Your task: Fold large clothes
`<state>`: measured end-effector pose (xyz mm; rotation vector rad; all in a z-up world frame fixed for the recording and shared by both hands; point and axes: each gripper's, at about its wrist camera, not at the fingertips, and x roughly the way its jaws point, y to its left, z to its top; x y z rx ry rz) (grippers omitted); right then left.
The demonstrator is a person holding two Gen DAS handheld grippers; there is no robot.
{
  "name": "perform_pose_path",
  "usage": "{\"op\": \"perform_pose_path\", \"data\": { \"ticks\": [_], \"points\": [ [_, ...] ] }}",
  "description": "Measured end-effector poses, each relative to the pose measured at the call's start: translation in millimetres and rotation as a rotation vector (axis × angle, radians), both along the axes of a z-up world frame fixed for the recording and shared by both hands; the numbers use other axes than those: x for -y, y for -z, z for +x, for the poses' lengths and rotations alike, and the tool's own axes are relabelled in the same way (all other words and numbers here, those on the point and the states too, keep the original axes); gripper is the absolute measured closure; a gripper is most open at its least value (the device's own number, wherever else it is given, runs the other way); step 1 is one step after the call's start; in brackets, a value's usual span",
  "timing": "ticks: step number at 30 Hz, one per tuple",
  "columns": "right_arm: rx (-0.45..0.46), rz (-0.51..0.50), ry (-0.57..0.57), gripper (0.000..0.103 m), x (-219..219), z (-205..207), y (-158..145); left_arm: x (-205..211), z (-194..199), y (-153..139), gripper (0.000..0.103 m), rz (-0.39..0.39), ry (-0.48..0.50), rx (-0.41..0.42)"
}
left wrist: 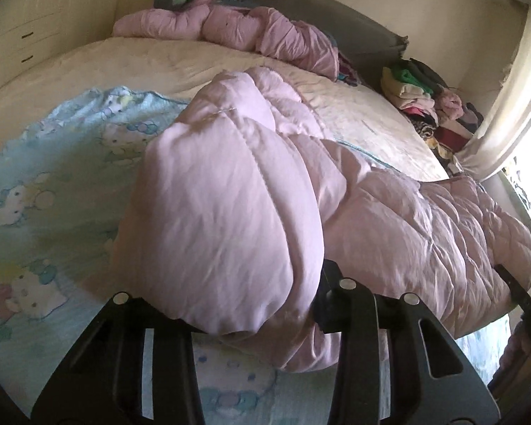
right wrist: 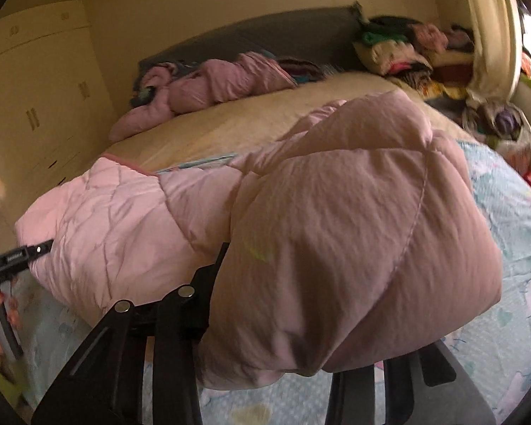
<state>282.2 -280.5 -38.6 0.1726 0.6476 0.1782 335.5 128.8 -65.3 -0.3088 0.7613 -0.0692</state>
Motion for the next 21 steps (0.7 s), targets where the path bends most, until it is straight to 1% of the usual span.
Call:
{"op": "perform_pose_path", "data": {
  "ticks": [5,13,21],
  "points": [
    [0.002,0.008,-0.02,0.069,2,-32,-5,-4,-23,-5,0.073,0.0,0.007,0.009],
    [-0.02,0.011,-0.042,0.069,-3,-80,-13,-8,-72,-4,0.073,-0.013,0.024,0.023],
    [-0.077,0.064,-0.028,0.069,-1,-122,-9,-9,-122,1,0.072,-0.028,0.03,0.02]
  ]
}}
